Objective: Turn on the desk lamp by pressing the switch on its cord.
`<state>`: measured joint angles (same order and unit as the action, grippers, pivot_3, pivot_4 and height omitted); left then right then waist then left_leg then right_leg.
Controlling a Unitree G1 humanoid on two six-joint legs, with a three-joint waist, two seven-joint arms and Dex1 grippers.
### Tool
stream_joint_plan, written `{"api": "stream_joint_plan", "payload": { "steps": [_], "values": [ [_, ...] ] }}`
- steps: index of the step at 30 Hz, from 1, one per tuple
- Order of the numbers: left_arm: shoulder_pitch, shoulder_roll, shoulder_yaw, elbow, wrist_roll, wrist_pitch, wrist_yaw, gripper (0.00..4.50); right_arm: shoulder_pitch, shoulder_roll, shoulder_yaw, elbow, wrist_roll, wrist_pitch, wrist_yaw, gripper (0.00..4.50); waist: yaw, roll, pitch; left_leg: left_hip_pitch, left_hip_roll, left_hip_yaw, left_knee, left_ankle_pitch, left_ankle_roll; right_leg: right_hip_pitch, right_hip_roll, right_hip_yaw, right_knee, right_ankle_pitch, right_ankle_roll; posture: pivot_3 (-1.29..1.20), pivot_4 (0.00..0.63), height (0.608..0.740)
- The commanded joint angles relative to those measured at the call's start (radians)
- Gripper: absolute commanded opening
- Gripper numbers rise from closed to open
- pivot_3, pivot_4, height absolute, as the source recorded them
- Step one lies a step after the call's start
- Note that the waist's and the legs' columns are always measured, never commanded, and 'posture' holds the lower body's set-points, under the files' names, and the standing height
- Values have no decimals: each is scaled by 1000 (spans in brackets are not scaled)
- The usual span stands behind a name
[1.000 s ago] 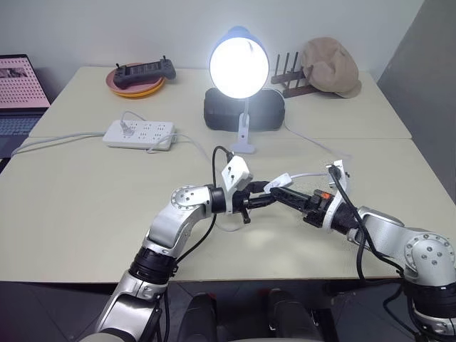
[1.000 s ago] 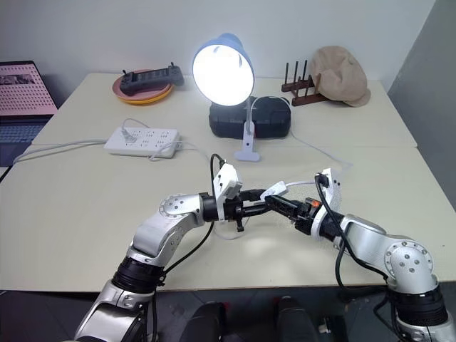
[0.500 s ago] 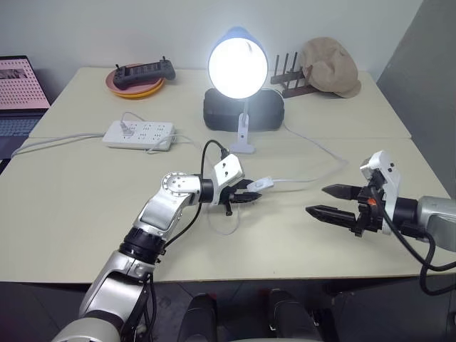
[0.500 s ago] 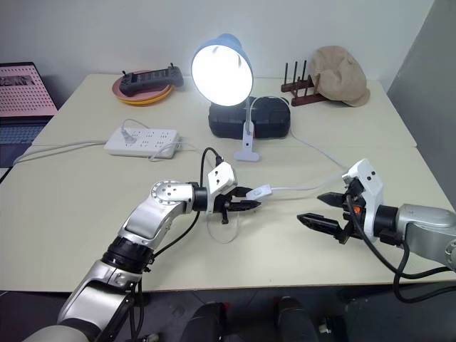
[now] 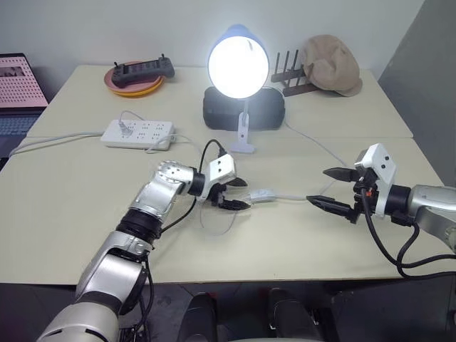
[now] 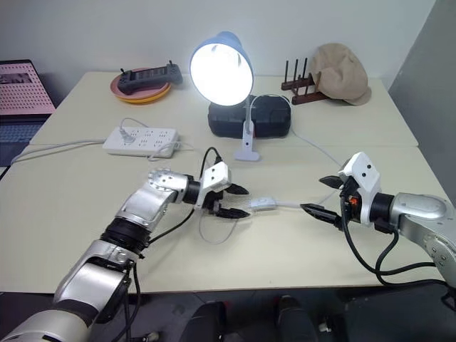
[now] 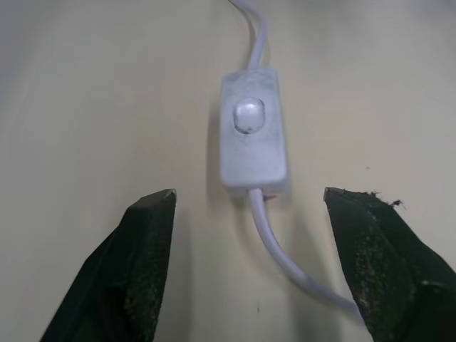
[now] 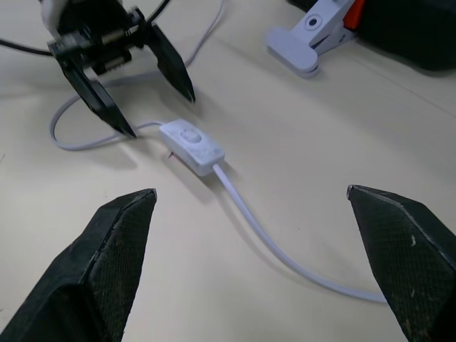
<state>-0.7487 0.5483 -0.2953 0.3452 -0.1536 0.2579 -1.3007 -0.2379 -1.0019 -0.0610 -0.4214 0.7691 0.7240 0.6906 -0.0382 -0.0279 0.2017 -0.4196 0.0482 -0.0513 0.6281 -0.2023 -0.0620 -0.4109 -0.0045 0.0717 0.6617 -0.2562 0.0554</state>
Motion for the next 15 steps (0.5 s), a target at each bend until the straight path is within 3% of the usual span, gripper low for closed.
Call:
{"api": "stream_joint_plan", "payload": {
  "steps": [1, 9, 12, 15],
  "values": [
    [53, 122, 112, -188, -91, 111, -48, 4422, -15, -10, -14, 23, -38, -32, 84, 4500, -3, 0, 0, 1, 0, 0, 0, 0, 0, 0, 0, 0, 0, 0, 0, 0, 150, 740],
    [346, 436, 428, -425, -208, 296, -14, 4422, -41, -58, -8, 119, -112, -66, 270, 4500, -12, 0, 1, 2, 1, 0, 0, 0, 0, 0, 0, 0, 1, -2, -3, 0, 150, 740],
    [421, 467, 518, -456, -235, 325, 26, 4422, -53, -50, 2, 148, -142, -81, 300, 4500, -8, 0, 1, 2, 1, 1, 0, 0, 0, 0, -1, 0, 1, -3, -6, 0, 150, 740],
    [438, 471, 526, -474, -241, 329, 50, 4422, -60, -42, 4, 164, -162, -87, 319, 4500, -1, 0, 1, 2, 0, 1, 1, 0, 0, 1, -2, 0, 1, -3, -6, 0, 150, 740]
  ]
}}
